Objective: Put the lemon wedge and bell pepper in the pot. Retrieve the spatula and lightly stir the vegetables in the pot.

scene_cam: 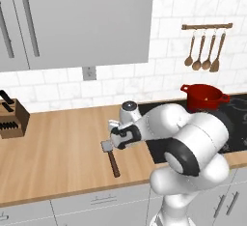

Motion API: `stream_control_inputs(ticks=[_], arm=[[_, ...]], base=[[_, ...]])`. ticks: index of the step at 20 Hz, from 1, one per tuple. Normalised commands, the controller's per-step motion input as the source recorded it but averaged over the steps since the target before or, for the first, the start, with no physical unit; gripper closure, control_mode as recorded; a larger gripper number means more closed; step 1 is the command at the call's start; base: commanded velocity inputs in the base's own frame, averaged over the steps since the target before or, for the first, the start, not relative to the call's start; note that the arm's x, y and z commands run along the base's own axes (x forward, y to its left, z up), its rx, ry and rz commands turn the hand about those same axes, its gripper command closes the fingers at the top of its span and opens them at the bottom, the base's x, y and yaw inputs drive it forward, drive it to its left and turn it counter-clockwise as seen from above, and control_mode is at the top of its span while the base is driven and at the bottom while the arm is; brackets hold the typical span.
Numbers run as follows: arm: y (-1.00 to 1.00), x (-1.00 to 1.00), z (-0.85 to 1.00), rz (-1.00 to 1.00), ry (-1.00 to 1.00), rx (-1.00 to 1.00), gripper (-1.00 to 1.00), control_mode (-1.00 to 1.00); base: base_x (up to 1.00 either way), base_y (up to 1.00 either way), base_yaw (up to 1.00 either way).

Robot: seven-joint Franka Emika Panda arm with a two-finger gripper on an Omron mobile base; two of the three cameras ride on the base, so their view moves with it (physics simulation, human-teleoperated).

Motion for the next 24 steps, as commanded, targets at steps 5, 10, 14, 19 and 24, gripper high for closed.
stream_control_inputs(ticks=[5,10,14,19,24], arm=[[-0.90,-0.89,0.70,-0.02,-0.25,0.00,1.00,-1.00],[-1.00,-0.39,1.00,-0.03,-0.18,0.01,1.00,-1.00],[-1.00,-0.01,1.00,-0.04,-0.04,0.04,1.00,-1.00],[-1.00,0.33,0.87,-0.05,0.00,0.01,1.00,-1.00],[-0.97,0.87,0.49,-0.07,0.00,0.00,1.00,-1.00]], base=[[0.00,0.00,0.00],[0.00,0.00,0.00],[0.00,0.00,0.00],[0.00,0.00,0.00],[0.00,0.00,0.00]])
